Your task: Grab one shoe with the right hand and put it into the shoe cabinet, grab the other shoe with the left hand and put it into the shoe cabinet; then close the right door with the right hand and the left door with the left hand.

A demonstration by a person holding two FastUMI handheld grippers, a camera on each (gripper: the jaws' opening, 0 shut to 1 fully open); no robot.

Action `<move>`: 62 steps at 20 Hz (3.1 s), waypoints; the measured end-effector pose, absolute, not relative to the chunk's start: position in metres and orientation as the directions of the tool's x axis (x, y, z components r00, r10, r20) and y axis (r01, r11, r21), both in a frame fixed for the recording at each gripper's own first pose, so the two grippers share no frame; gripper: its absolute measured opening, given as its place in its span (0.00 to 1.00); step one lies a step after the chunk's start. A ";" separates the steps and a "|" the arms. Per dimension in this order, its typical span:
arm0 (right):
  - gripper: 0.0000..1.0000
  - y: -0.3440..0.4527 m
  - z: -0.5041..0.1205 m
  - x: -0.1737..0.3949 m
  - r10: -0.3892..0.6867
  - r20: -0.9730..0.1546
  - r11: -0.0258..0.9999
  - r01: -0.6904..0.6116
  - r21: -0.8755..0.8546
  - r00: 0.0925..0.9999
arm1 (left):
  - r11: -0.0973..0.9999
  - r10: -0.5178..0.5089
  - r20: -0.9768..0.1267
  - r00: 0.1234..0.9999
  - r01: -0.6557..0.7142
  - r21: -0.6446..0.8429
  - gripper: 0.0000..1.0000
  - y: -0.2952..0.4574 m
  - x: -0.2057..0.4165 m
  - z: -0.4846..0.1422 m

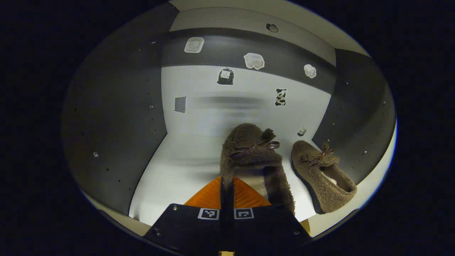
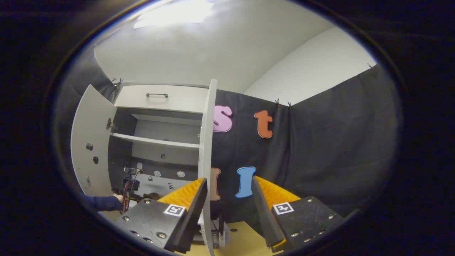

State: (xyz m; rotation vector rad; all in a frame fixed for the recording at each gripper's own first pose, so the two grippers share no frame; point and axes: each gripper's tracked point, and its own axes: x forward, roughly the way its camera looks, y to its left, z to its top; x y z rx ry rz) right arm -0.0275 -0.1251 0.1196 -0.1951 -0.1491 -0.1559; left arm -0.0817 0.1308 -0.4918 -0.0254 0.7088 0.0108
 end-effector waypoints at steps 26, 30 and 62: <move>0.75 -0.161 0.014 0.017 -0.131 -0.126 0.979 0.108 -0.175 0.983 | 0.989 -0.130 -0.480 0.867 0.149 0.001 0.72 0.093 -0.116 -0.389; 0.72 -0.160 0.005 0.019 -0.126 -0.148 0.974 0.094 -0.207 0.981 | 0.984 -0.173 -0.417 0.892 0.177 -0.029 0.69 0.083 -0.143 -0.354; 0.82 0.016 -0.055 0.093 0.426 -0.317 0.894 -0.448 0.004 0.848 | 0.987 -0.157 -0.325 0.933 0.139 -0.080 0.69 0.122 -0.362 -0.274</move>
